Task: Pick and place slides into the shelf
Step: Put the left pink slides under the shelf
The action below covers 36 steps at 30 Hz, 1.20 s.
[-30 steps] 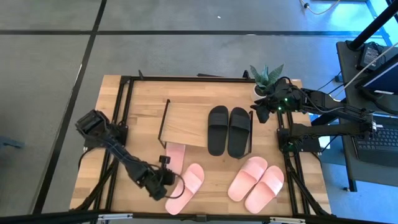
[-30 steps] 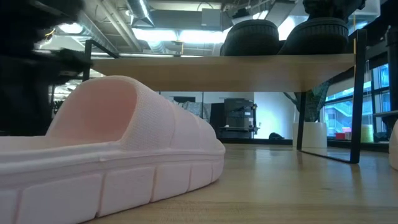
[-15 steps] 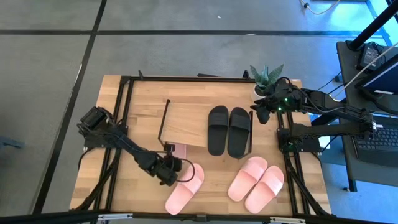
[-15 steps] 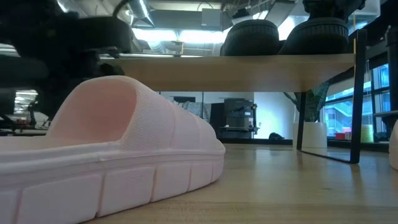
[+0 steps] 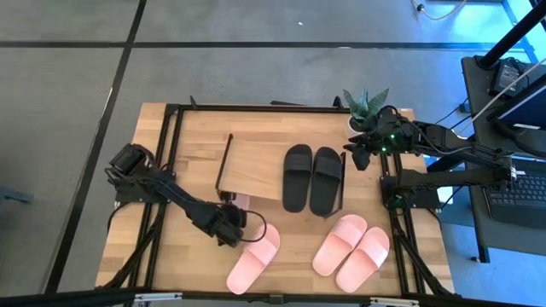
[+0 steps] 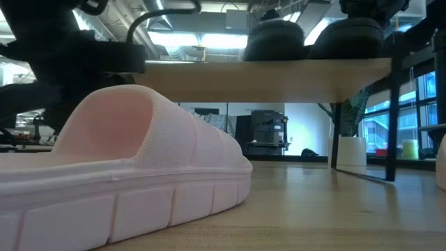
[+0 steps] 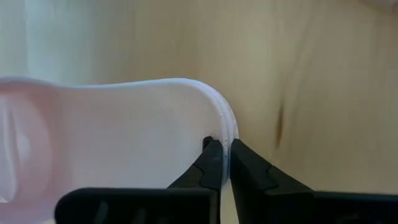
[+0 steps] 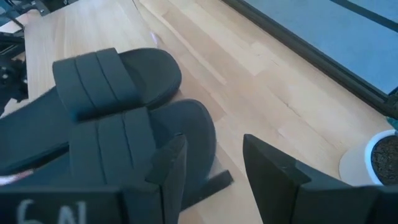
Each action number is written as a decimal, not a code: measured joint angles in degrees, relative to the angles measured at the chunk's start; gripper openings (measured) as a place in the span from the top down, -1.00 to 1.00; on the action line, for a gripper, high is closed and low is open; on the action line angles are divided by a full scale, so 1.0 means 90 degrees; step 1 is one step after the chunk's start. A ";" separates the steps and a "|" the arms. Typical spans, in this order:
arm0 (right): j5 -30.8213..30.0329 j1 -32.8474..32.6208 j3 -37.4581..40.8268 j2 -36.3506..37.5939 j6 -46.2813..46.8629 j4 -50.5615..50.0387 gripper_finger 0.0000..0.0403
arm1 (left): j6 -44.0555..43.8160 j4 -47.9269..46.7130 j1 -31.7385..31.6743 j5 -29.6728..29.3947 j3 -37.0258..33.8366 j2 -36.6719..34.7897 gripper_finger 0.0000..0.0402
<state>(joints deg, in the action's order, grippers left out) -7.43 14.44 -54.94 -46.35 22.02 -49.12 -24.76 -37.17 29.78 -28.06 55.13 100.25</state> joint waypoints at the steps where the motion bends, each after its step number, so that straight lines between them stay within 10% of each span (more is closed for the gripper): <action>1: -0.0002 -0.0001 0.0000 0.0000 0.0000 0.0001 0.21 | -0.0022 -0.0154 0.0000 0.0014 -0.0010 -0.0039 0.94; 23: 0.0002 0.0002 0.0000 0.0000 0.0000 0.0002 0.21 | 0.0216 -0.0237 0.0037 0.0316 -0.0007 -0.0146 0.90; 36: 0.0001 -0.0001 0.0000 0.0000 0.0000 0.0002 0.21 | 0.0473 0.0083 0.0115 0.0493 0.0021 -0.0146 0.34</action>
<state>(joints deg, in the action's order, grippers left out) -7.42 14.44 -54.94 -46.35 22.02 -49.10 -20.50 -36.42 30.82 -23.62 55.31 98.94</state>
